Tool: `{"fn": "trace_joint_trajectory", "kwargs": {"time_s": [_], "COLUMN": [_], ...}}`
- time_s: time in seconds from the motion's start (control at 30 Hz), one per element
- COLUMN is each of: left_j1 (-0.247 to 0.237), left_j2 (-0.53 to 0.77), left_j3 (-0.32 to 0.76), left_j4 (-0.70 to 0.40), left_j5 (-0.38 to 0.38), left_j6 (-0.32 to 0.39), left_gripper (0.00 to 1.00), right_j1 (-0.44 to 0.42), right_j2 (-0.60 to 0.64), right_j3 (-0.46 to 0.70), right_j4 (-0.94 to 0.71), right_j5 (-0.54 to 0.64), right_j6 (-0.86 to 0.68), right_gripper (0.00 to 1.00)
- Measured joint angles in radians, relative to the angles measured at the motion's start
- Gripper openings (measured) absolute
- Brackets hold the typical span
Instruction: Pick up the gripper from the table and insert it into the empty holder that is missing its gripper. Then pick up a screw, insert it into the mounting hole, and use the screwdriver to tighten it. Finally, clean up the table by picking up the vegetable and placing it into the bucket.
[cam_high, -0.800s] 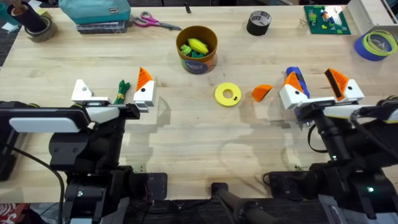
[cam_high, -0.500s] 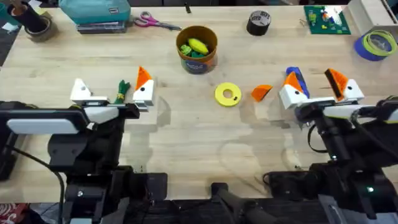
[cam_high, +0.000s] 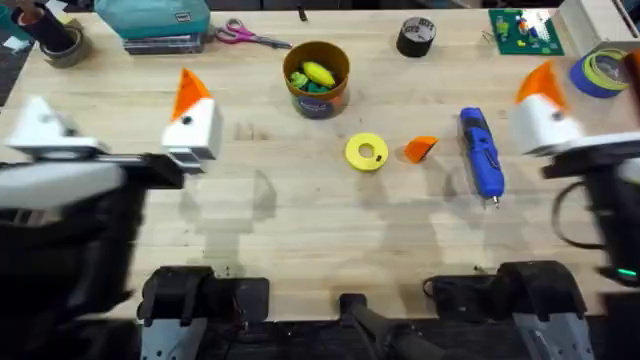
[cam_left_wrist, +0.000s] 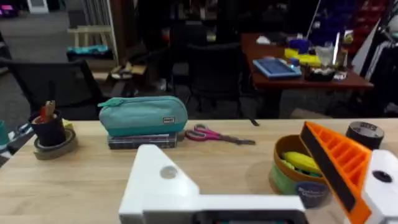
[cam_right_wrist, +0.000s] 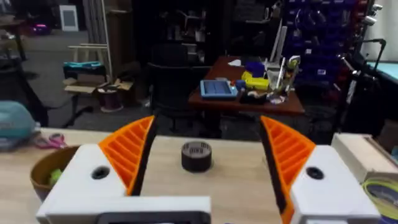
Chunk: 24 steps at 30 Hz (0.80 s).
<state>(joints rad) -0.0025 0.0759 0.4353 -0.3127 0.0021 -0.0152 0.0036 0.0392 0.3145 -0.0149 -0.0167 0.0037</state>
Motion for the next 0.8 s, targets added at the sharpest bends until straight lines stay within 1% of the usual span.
{"fn": "trace_joint_trajectory", "kwargs": {"time_s": [0.07, 0.2, 0.23, 0.4, 0.57, 0.67, 0.8], "left_j1": [0.000, 0.000, 0.000, 0.000, 0.000, 0.000, 0.000], "left_j2": [0.063, 0.228, 0.278, 0.502, 0.678, 0.764, 0.868], "left_j3": [0.107, 0.310, 0.364, 0.577, 0.699, 0.719, 0.720], "left_j4": [-0.090, -0.286, -0.340, -0.538, -0.697, -0.740, -0.776], "left_j5": [0.000, 0.000, 0.000, 0.000, 0.000, 0.000, 0.000], "left_j6": [0.000, 0.000, 0.000, 0.000, 0.000, 0.000, 0.000], "left_gripper": [0.986, 0.986, 0.986, 0.986, 0.985, 0.986, 0.985], "right_j1": [0.000, 0.000, 0.000, 0.000, 0.000, 0.000, 0.000], "right_j2": [0.046, 0.185, 0.229, 0.461, 0.682, 0.786, 0.882], "right_j3": [0.099, 0.302, 0.353, 0.581, 0.742, 0.798, 0.818], "right_j4": [-0.070, -0.262, -0.316, -0.589, -0.804, -0.895, -0.984], "right_j5": [0.000, -0.002, -0.003, -0.007, -0.007, -0.007, -0.007], "right_j6": [0.000, 0.000, 0.000, 0.000, 0.000, 0.000, 0.000], "right_gripper": [0.995, 0.995, 0.995, 0.996, 0.995, 0.996, 0.996]}}
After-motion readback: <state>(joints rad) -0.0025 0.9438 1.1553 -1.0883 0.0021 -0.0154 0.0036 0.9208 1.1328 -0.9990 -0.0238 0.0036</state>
